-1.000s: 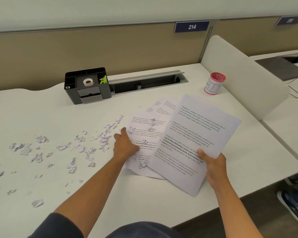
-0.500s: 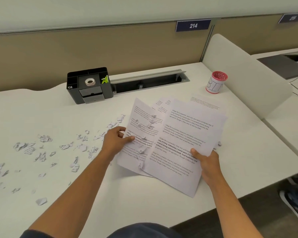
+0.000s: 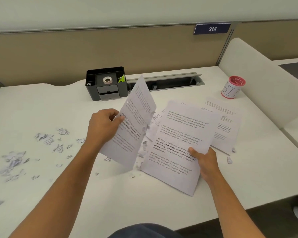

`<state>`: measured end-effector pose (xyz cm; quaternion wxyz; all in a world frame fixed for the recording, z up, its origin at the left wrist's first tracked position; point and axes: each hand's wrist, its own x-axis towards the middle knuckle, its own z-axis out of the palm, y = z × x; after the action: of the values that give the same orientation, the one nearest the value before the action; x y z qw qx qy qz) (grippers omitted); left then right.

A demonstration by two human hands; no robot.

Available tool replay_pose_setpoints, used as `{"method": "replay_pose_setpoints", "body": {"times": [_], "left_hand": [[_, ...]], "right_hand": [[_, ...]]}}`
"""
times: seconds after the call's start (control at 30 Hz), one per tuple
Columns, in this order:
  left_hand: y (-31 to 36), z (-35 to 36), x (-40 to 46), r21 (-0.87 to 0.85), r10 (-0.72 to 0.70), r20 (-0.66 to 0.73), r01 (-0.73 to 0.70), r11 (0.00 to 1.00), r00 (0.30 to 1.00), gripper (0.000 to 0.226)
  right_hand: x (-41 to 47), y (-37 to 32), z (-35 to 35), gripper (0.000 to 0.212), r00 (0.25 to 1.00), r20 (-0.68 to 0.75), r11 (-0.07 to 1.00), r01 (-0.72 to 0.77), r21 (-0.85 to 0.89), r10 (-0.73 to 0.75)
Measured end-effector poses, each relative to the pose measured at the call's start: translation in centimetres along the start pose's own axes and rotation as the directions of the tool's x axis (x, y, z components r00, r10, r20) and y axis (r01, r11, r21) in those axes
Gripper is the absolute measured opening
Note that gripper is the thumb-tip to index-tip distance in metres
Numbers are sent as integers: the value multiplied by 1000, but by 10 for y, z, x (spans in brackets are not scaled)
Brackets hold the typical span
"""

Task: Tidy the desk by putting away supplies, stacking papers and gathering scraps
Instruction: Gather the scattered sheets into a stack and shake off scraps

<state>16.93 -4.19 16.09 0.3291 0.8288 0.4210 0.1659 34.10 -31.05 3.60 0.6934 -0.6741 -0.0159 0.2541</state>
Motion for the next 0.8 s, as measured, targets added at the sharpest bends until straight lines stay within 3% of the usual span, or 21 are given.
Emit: {"method": "replay_pose_setpoints", "body": {"times": [0.3, 0.57, 0.8], "left_hand": [[15, -39, -19, 155, 159, -150, -136, 978, 976, 12], [21, -53, -23, -159, 171, -141, -193, 968, 975, 12], [-2, -15, -21, -501, 24, 48, 3, 866, 999, 8]], "right_hand": [[4, -2, 25, 38, 998, 62, 1000, 4, -17, -2], [3, -11, 47, 36, 993, 103, 998, -56, 41, 52], [-2, -21, 54, 38, 979, 187, 980, -117, 163, 86]]}}
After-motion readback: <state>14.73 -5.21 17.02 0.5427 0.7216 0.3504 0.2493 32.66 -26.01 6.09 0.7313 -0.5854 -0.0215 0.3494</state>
